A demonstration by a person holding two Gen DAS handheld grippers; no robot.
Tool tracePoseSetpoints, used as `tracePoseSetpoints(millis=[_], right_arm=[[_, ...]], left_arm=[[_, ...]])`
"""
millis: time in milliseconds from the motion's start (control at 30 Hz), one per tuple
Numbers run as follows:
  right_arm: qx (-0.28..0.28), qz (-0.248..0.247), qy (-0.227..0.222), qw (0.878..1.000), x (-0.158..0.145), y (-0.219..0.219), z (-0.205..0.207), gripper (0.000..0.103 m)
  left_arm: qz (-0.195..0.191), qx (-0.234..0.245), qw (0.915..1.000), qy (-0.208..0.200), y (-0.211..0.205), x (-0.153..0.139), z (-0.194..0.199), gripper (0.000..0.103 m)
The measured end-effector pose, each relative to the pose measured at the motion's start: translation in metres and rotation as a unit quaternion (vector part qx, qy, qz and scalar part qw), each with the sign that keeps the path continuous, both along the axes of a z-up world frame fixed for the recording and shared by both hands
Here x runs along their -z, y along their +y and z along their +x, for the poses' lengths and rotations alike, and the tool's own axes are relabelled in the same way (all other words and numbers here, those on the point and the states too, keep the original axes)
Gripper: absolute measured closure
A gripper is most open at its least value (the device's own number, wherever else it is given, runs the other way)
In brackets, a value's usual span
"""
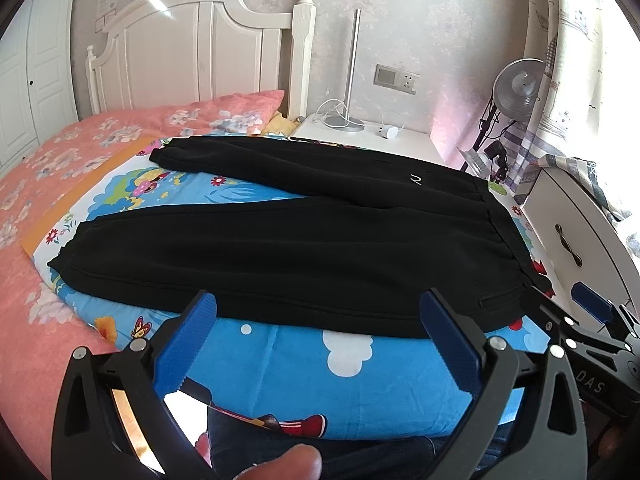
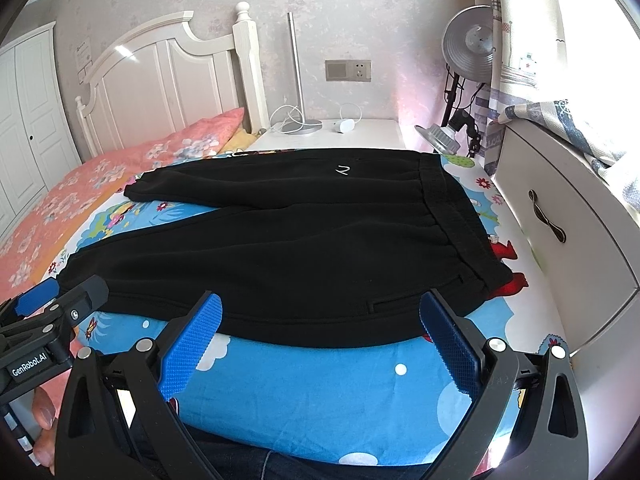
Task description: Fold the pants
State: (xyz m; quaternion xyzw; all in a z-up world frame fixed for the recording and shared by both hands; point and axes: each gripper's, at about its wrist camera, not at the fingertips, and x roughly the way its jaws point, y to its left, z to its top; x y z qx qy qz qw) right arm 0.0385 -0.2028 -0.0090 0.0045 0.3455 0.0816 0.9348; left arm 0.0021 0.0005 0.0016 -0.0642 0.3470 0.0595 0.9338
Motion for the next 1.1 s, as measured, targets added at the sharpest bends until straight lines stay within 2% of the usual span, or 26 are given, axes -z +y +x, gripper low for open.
tracePoseSetpoints(millis=[700,800,933,1100], right_arm=[[-0.004,-0.002,0.001,1.000,0.002,0.003,-0.002,0.007],[-0.022,0.007,0.016,1.000,0.007,0.006,0.004,0.007],[-0.023,0.024,0.028,0.999,0.010,-0.013,0.043,0.007],[0.000,0.064,0.070,0.996,0.001,-0.071,0.162,0.007]], left_arm=[[0.000,0.001,1.0000,0.000,0.001,0.001,0.000,0.002],[-0.001,0.001,1.0000,0.000,0.001,0.001,-0.001,0.002],[-0.012,0.005,0.9999,0.007,0.004,0.007,0.003,0.002],[-0.024,0.009,0.9990,0.036,0.013,0.030,0.022,0.002]])
